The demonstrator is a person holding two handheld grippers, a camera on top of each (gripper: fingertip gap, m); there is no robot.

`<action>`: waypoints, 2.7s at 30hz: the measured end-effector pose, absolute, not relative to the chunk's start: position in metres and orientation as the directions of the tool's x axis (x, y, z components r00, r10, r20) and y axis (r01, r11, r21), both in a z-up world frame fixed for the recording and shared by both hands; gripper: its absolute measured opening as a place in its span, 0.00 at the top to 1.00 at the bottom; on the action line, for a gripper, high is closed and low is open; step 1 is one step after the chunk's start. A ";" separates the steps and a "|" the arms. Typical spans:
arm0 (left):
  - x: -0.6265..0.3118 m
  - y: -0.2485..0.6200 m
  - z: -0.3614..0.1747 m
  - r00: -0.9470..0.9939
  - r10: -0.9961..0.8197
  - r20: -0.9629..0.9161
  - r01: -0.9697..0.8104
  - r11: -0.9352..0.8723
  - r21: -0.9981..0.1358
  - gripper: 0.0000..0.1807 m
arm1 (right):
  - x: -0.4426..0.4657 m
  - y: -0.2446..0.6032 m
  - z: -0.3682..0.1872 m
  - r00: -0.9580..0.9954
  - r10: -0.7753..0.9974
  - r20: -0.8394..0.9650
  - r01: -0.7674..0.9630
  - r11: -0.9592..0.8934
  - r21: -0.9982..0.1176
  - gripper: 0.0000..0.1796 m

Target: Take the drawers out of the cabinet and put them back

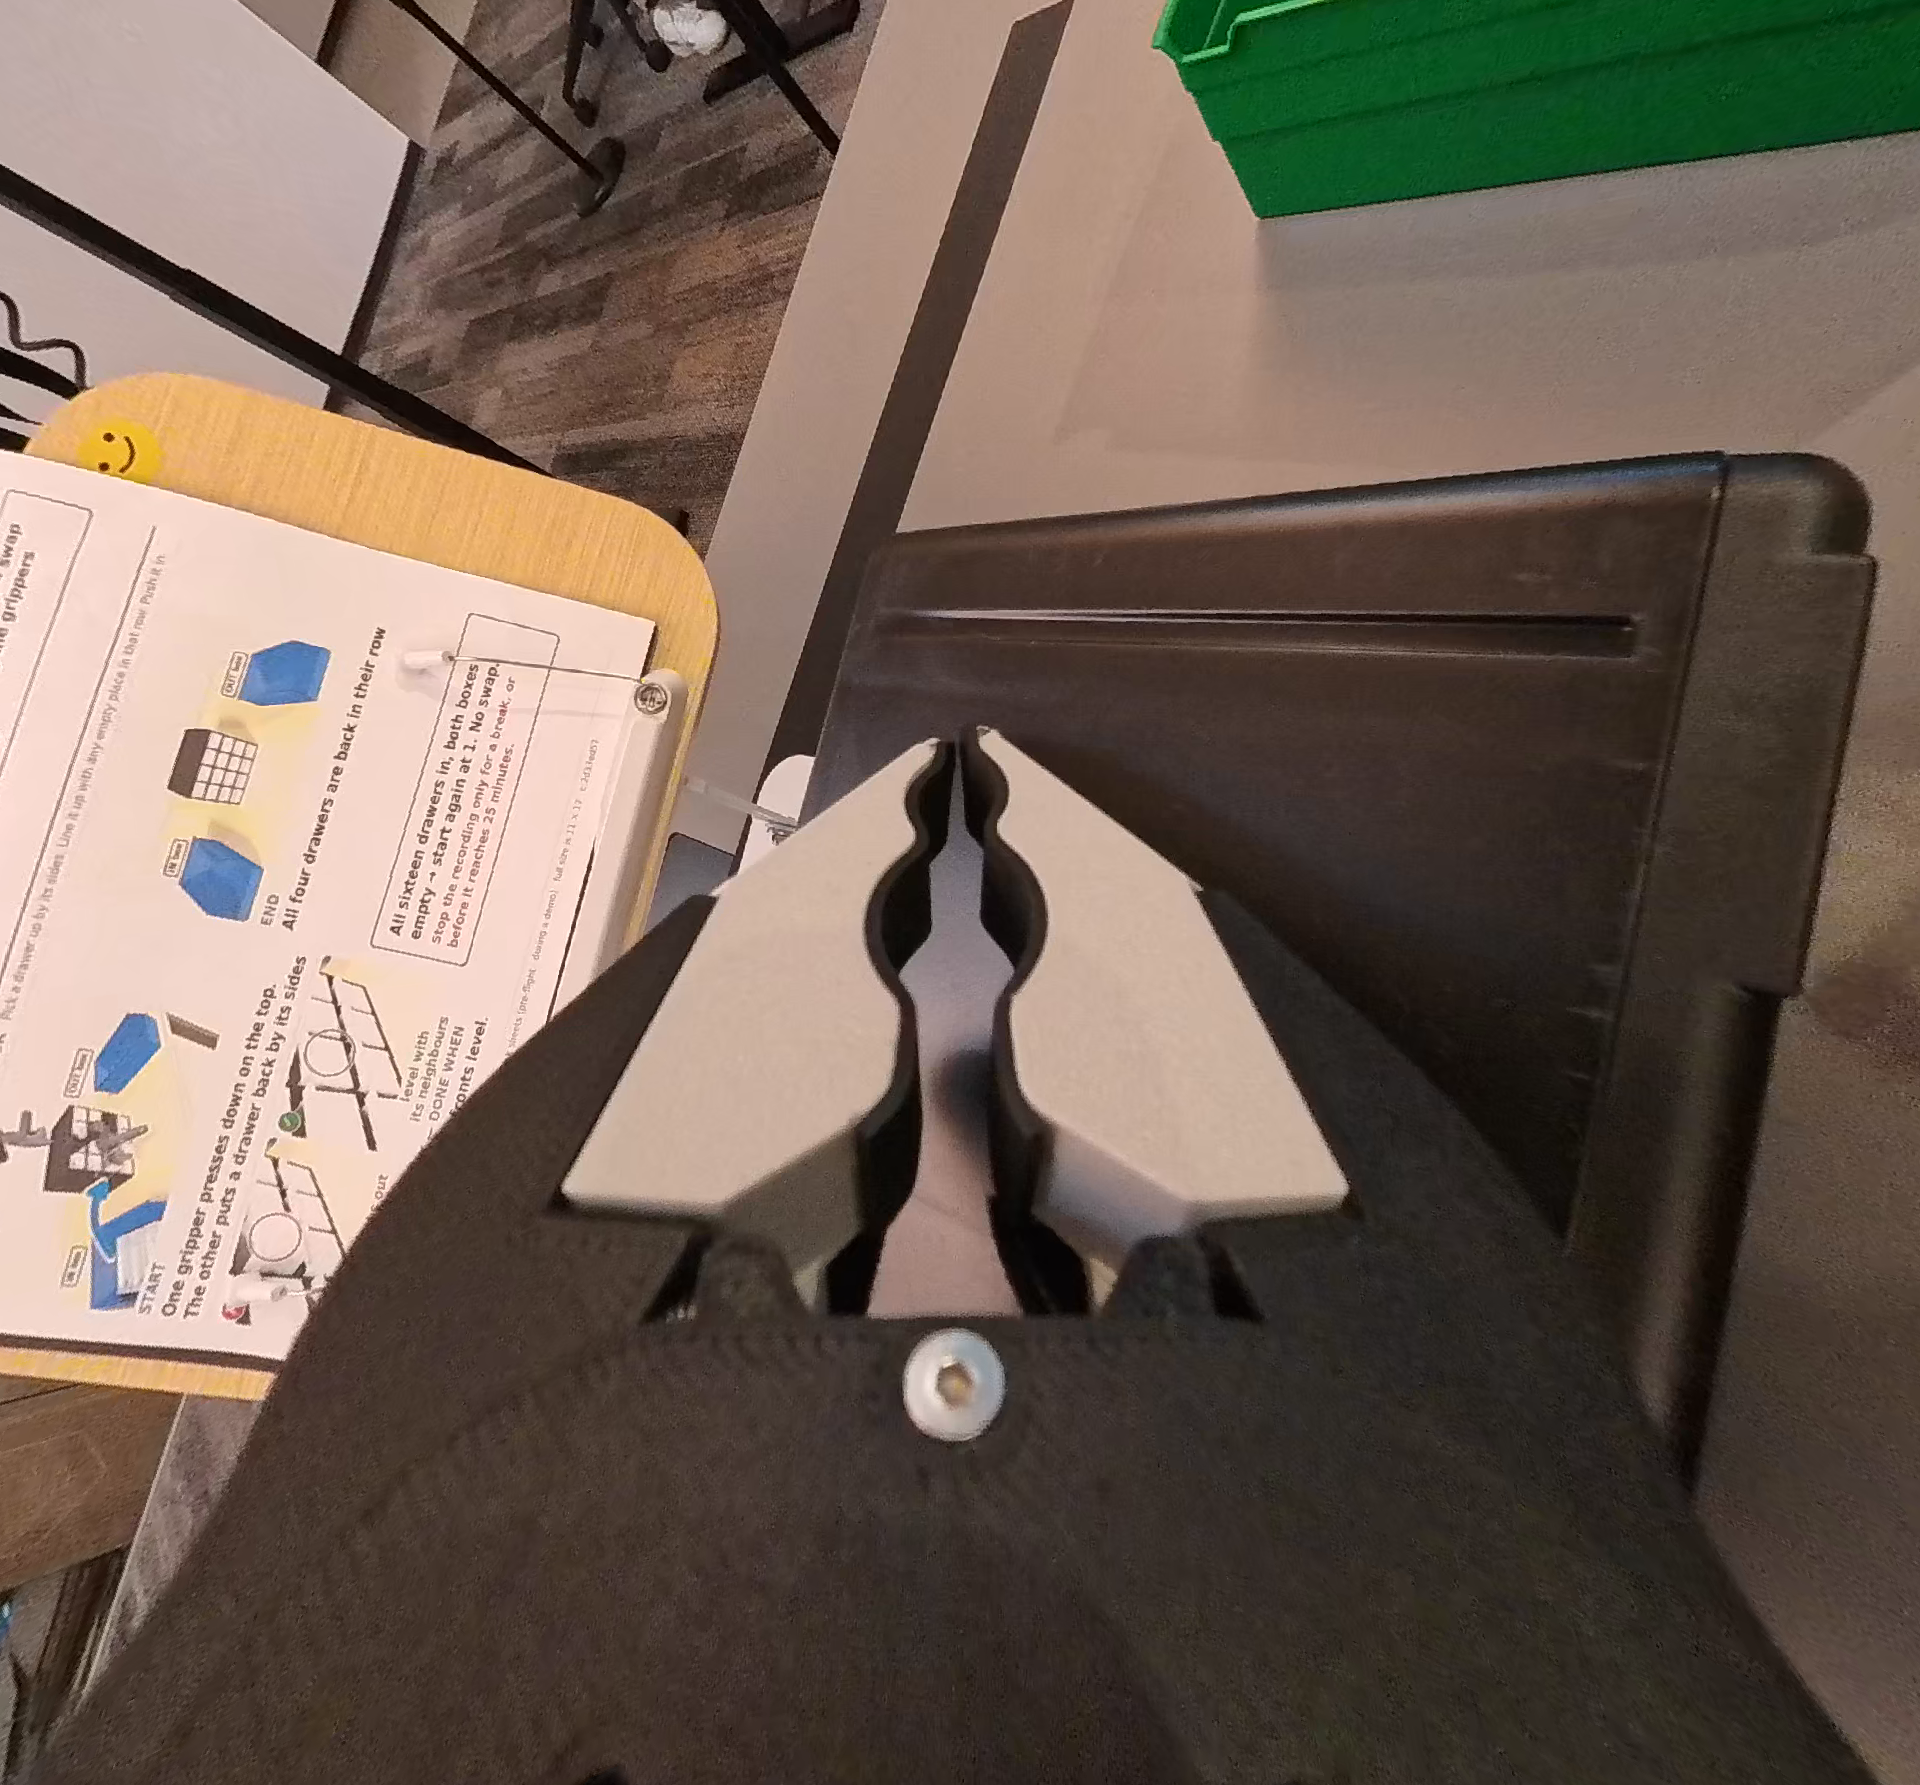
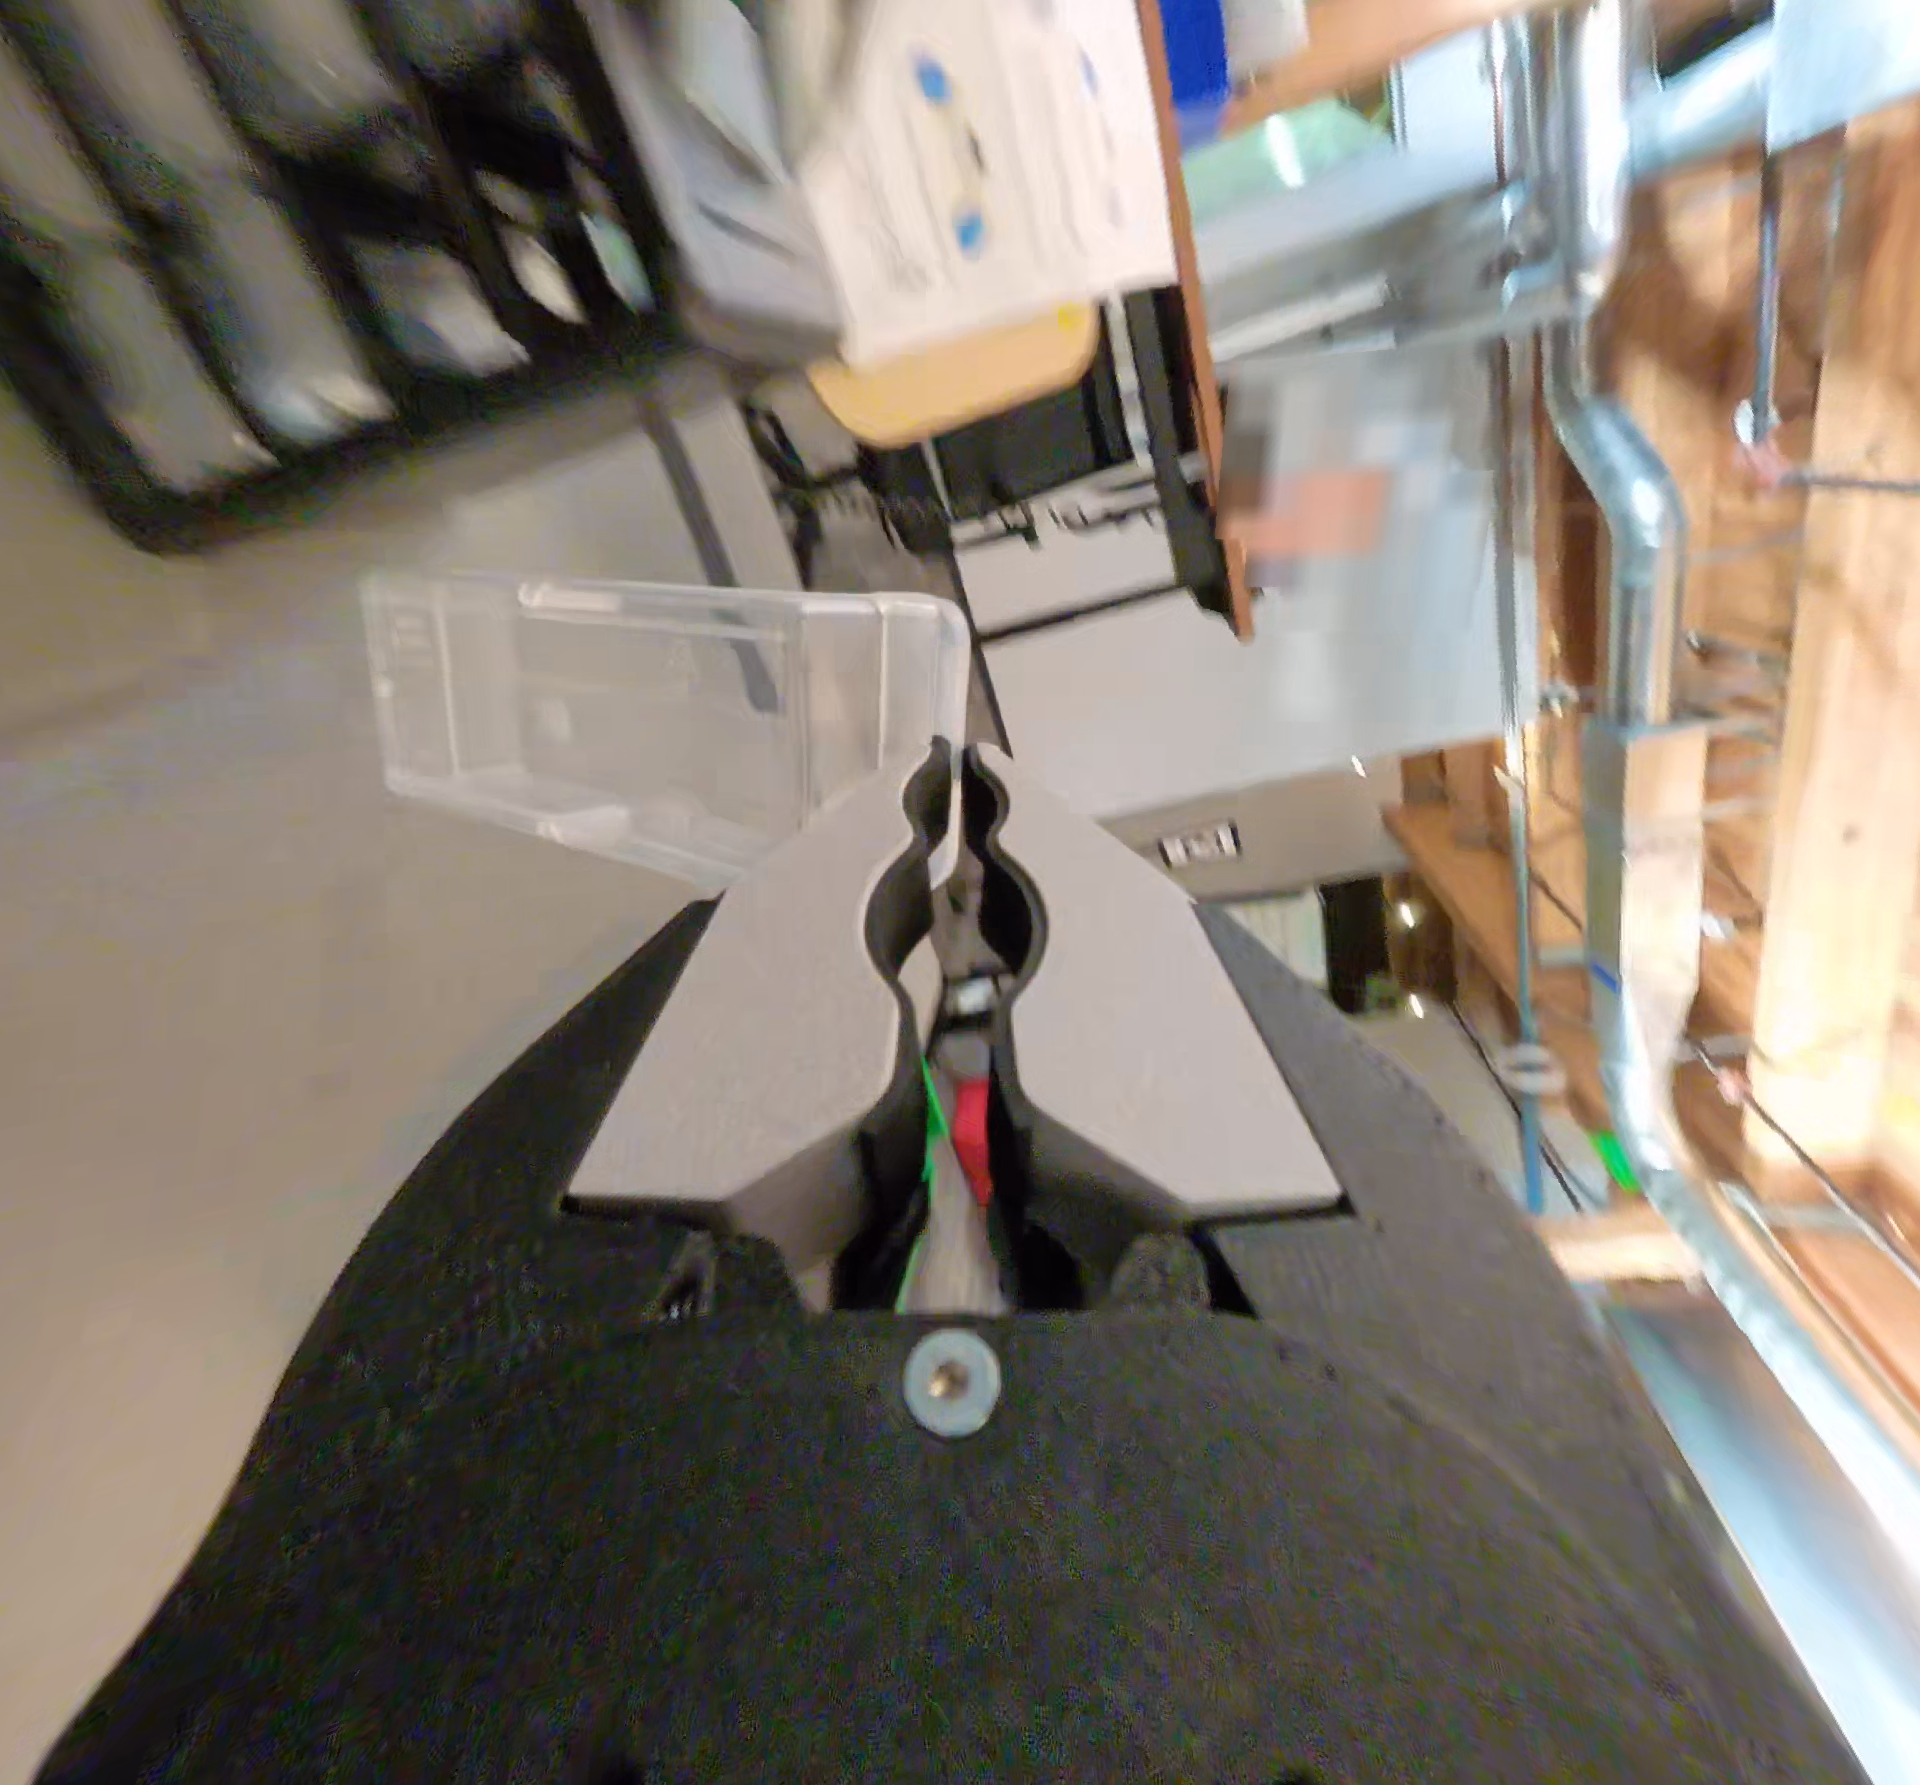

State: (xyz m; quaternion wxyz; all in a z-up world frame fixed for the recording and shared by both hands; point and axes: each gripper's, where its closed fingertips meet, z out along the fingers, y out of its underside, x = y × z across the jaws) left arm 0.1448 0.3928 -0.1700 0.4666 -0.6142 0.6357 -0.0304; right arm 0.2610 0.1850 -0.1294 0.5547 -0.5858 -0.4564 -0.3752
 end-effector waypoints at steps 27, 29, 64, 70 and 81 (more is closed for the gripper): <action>0.145 0.393 -0.170 0.190 -0.808 -0.558 -0.753 0.245 -0.611 1.00 | 0.447 0.250 -0.267 0.474 0.342 0.812 0.751 -0.638 -0.169 0.97; 0.145 0.393 -0.170 0.190 -0.807 -0.559 -0.753 0.246 -0.611 1.00 | 0.444 0.251 -0.285 0.584 0.364 0.726 0.713 -0.657 -0.245 0.96; 0.145 0.393 -0.170 0.190 -0.809 -0.557 -0.753 0.244 -0.611 1.00 | 0.561 0.281 -0.367 0.723 0.413 0.554 0.540 -0.838 -0.080 0.93; 0.145 0.393 -0.170 0.192 -0.808 -0.557 -0.753 0.242 -0.612 1.00 | 0.571 0.306 -0.365 0.712 0.362 0.602 0.534 -0.836 -0.129 0.89; 0.145 0.394 -0.170 0.194 -0.809 -0.555 -0.754 0.239 -0.612 1.00 | 0.348 0.269 -0.197 0.527 0.394 0.753 0.848 -0.192 -0.493 0.88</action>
